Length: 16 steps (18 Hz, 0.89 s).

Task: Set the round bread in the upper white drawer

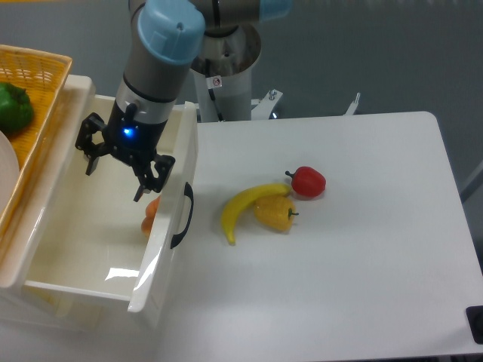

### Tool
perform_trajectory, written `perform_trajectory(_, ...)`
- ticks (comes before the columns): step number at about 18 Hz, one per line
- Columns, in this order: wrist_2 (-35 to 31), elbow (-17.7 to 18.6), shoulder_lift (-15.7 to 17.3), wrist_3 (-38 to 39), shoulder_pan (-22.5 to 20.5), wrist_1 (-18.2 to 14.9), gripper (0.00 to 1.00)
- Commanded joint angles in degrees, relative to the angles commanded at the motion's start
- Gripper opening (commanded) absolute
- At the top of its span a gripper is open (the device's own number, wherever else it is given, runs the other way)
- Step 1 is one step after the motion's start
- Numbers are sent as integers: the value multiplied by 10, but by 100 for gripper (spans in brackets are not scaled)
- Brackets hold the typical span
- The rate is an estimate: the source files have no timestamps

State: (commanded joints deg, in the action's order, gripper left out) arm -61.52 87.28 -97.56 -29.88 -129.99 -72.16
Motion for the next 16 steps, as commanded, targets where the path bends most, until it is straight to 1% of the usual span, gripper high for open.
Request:
perform_trajectory(2,0,-1,0,-5,-15,1,92)
perform_trajectory(4,0,-1,-1,-25,-32,3,100)
perform_trajectory(7,-10,5,-1,-30,-58,3,100)
perform_trajectory(9,-50,8,-3,-37,-63,3,100)
perform_trajectory(12,-109,8,-9,-89,-63,2,100)
perform_trajectory(16,-178,6,-18,-123,-64,4,100)
